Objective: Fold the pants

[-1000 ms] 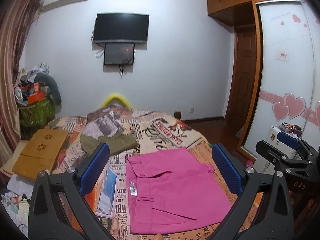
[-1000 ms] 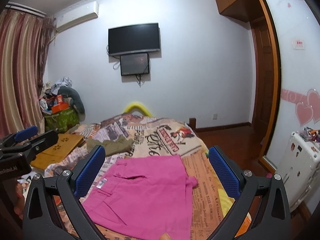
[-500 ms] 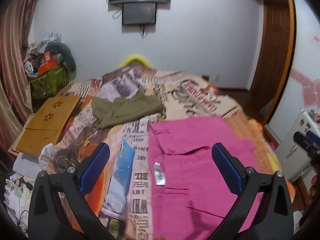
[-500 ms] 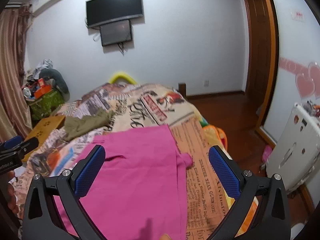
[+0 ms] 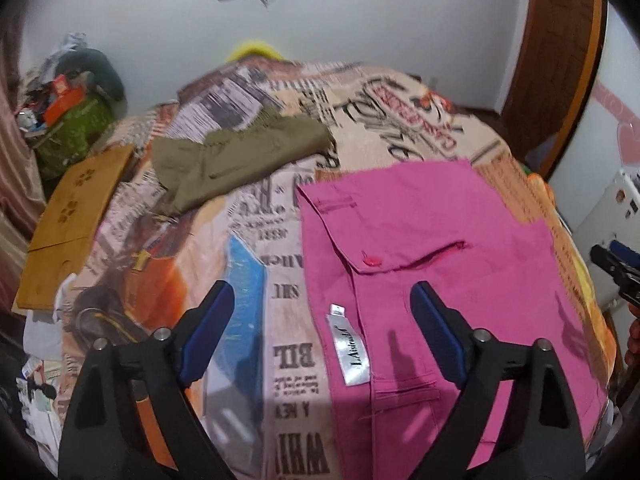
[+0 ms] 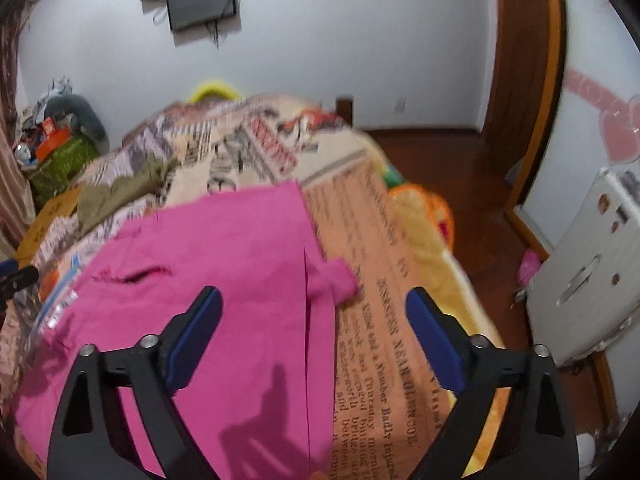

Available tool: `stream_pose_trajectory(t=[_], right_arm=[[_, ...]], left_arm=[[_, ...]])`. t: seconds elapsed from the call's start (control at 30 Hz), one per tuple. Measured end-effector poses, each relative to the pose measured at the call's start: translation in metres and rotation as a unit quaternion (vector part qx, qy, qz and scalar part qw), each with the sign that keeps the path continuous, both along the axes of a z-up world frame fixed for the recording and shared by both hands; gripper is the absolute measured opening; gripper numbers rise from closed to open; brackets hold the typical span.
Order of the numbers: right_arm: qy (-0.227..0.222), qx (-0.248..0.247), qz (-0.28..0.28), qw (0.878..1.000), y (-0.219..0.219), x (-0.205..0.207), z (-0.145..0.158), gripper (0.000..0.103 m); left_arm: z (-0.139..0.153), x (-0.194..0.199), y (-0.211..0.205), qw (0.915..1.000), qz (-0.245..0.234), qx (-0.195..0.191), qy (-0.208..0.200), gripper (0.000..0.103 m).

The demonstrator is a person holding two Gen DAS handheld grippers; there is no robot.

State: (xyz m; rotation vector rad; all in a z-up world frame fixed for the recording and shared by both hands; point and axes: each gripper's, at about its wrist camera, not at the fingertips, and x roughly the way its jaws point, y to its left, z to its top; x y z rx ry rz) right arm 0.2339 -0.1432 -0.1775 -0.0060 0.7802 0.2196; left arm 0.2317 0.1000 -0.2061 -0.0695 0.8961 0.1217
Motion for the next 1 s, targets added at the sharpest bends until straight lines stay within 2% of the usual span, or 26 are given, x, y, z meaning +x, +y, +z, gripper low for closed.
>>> stream_pose_trajectory(t=[0.17, 0.2, 0.3, 0.33, 0.4, 0.47, 0.57, 0.6, 0.7, 0.8, 0.93, 1.0], right_arm=[[0.056, 0.019, 0.022, 0.998, -0.004, 0.012, -0.029, 0.071], [0.061, 0.021, 0.025, 0.998, -0.003, 0.015, -0.032, 0.066], [0.083, 0.029, 0.034, 0.996, -0.004, 0.021, -0.043, 0.061], [0.088, 0.034, 0.039, 0.995, -0.004, 0.023, -0.046, 0.056], [0.097, 0.039, 0.050, 0.993, -0.002, 0.026, -0.051, 0.050], [0.110, 0.043, 0.064, 0.991, 0.002, 0.031, -0.057, 0.050], [0.123, 0.047, 0.077, 0.988, 0.007, 0.037, -0.064, 0.050], [0.125, 0.048, 0.082, 0.988, 0.008, 0.038, -0.066, 0.049], [0.125, 0.048, 0.089, 0.987, 0.009, 0.042, -0.067, 0.048], [0.128, 0.053, 0.093, 0.986, 0.008, 0.044, -0.069, 0.047], [0.136, 0.055, 0.096, 0.985, 0.008, 0.046, -0.071, 0.046], [0.141, 0.051, 0.098, 0.984, 0.010, 0.047, -0.072, 0.047]], left_arm=[[-0.021, 0.019, -0.008, 0.9986, -0.027, -0.014, 0.043, 0.076], [-0.024, 0.021, -0.008, 0.9980, -0.032, -0.018, 0.050, 0.072], [-0.034, 0.028, -0.010, 0.9963, -0.041, -0.028, 0.071, 0.060], [-0.037, 0.029, -0.010, 0.9956, -0.045, -0.032, 0.076, 0.055], [-0.042, 0.031, -0.009, 0.9942, -0.051, -0.042, 0.085, 0.054], [-0.045, 0.033, -0.007, 0.9923, -0.062, -0.058, 0.090, 0.054], [-0.048, 0.035, -0.007, 0.9912, -0.069, -0.063, 0.095, 0.053], [-0.048, 0.035, -0.007, 0.9912, -0.070, -0.060, 0.095, 0.051], [-0.046, 0.036, -0.009, 0.9899, -0.078, -0.067, 0.098, 0.035], [-0.044, 0.038, -0.011, 0.9884, -0.086, -0.078, 0.098, 0.034], [-0.053, 0.044, -0.013, 0.9852, -0.088, -0.083, 0.122, 0.034], [-0.055, 0.044, -0.009, 0.9831, -0.077, -0.114, 0.121, 0.034]])
